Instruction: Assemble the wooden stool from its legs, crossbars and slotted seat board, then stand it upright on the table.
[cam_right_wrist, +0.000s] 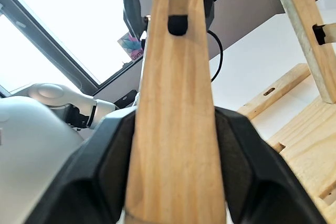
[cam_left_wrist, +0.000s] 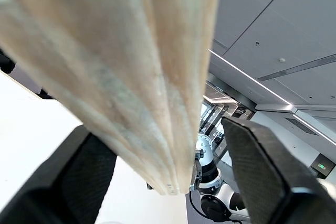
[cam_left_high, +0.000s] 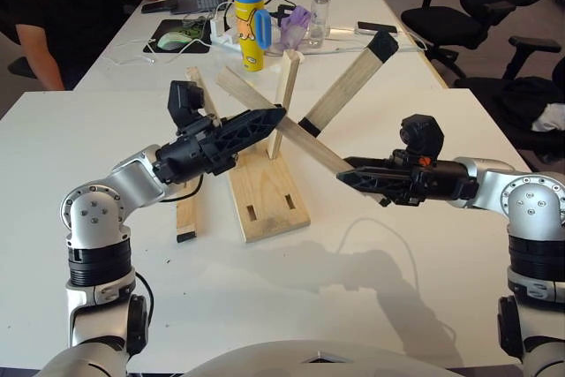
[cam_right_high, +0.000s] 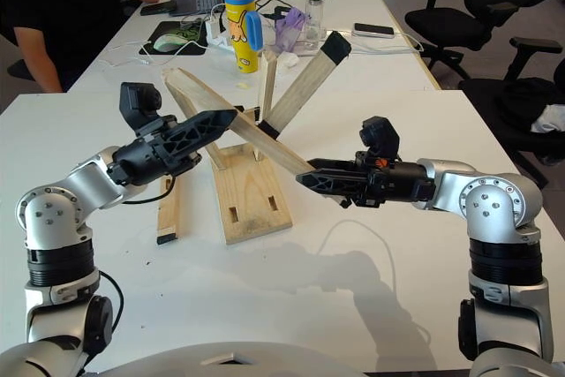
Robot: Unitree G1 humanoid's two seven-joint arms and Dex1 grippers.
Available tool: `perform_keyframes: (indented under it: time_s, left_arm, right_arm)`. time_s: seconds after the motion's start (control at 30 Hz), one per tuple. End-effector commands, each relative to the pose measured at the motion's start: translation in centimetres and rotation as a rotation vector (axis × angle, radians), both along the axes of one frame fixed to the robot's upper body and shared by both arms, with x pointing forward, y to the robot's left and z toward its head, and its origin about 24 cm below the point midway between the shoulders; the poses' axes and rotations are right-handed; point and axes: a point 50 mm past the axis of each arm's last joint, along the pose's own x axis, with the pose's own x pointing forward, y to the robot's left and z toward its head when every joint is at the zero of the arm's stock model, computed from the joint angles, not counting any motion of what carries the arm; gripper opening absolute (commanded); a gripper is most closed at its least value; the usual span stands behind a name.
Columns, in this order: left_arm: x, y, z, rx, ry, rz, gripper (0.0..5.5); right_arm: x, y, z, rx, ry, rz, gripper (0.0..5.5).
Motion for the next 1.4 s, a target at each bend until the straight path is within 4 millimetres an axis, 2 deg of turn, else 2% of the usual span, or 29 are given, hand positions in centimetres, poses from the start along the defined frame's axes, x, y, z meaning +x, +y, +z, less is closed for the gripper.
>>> perform_keyframes:
  time_s: [0.03, 0.13, 0.37, 0.4, 0.43, 0.53, 0.63, 0.7, 0.8, 0.93, 1.03, 1.17, 1.27, 1.4]
  left_arm:
    - [-0.2, 0.0, -0.1, 0.033, 0.003, -0.026, 2.52]
    - [-0.3, -0.1, -0.1, 0.035, 0.005, -0.036, 2.06]
    - [-0.4, 0.5, -0.8, 0.068, 0.018, -0.020, 2.02]
    - [-0.4, 0.7, -0.8, 0.073, 0.017, -0.011, 2.02]
    - [-0.4, 1.0, -0.7, 0.076, 0.015, 0.000, 2.02]
    - [-0.4, 2.3, -0.6, 0.100, 0.008, 0.055, 2.02]
    - [-0.8, 4.6, -0.3, 0.134, 0.013, 0.113, 2.02]
    - [-1.0, 6.1, 0.1, 0.168, 0.010, 0.143, 2.02]
    - [-1.0, 8.2, 1.4, 0.233, -0.024, 0.179, 2.02]
    - [-0.5, 9.9, 2.9, 0.285, -0.068, 0.206, 2.02]
    - [-0.3, 10.3, 3.6, 0.306, -0.102, 0.213, 2.02]
    - [0.3, 10.2, 3.3, 0.354, -0.134, 0.240, 2.02]
    - [0.6, 10.0, 3.4, 0.351, -0.164, 0.253, 2.02]
    - [0.6, 9.8, 2.7, 0.408, -0.185, 0.262, 2.02]
  right_arm:
    - [-0.5, -0.6, -0.3, -0.008, 0.025, 0.005, 2.07]
    - [-0.7, -0.7, -0.5, -0.010, 0.030, 0.014, 2.07]
    - [-0.6, -0.8, -0.7, -0.047, -0.033, -0.003, 2.07]
    - [-0.4, -1.0, -0.8, -0.036, -0.009, -0.015, 2.44]
    - [-0.4, -1.1, -0.8, -0.020, 0.001, -0.019, 2.55]
    - [0.0, -1.9, -0.6, -0.001, -0.004, -0.058, 3.08]
    - [0.0, -2.8, -1.2, -0.036, -0.049, -0.131, 3.11]
    - [-0.2, -2.8, -2.7, -0.141, -0.105, -0.173, 3.11]
    - [-0.6, -1.4, -6.5, -0.440, -0.349, -0.170, 3.11]
    - [-0.9, 1.9, -8.3, -0.560, -0.688, -0.108, 3.11]
    - [-1.0, 3.9, -10.0, -0.636, -0.930, -0.055, 3.11]
    - [-1.0, 5.6, -12.3, -0.661, -1.010, -0.003, 3.11]
    - [-0.5, 6.2, -13.5, -0.691, -1.060, 0.019, 3.11]
    - [1.2, 6.9, -14.4, -0.732, -1.111, -0.040, 3.11]
